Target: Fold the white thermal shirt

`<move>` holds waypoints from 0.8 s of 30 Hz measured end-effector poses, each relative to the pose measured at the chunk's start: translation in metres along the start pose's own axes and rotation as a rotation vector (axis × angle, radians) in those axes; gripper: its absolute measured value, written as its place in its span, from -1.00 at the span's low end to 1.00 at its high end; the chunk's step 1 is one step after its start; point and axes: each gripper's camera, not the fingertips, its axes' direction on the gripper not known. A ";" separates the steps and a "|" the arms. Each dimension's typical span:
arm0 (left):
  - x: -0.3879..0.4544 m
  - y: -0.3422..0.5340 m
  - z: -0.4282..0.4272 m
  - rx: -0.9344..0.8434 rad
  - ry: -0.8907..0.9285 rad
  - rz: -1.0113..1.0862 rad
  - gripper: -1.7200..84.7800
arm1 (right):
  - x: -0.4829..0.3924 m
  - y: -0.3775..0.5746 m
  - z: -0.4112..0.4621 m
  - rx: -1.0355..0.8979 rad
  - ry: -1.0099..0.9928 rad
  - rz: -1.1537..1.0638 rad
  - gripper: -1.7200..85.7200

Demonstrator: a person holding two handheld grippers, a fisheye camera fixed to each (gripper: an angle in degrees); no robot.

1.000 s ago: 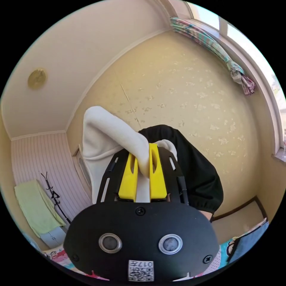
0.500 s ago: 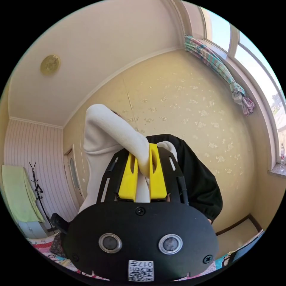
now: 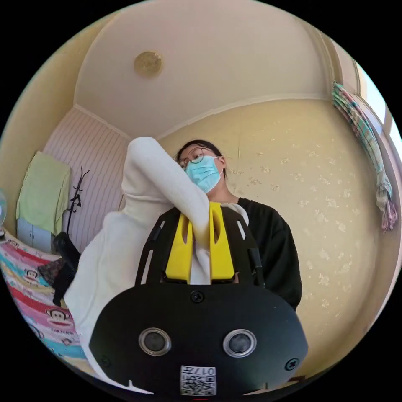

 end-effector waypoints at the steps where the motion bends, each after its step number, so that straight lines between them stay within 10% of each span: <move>1: -0.003 0.003 -0.004 0.011 -0.042 -0.051 -0.81 | -0.003 0.001 -0.006 0.044 -0.012 -0.027 -0.90; 9: 0.005 0.067 -0.043 0.198 -0.923 -0.472 -0.80 | -0.038 -0.031 0.024 -0.127 0.495 -0.183 -0.92; 14: 0.002 0.089 -0.028 0.282 -0.964 -0.463 -0.81 | -0.045 -0.042 0.055 -0.200 0.663 -0.231 -0.92; 24: -0.130 0.028 0.142 -0.147 -1.005 -0.453 -0.58 | -0.056 -0.044 0.136 -0.302 0.985 -0.320 -0.93</move>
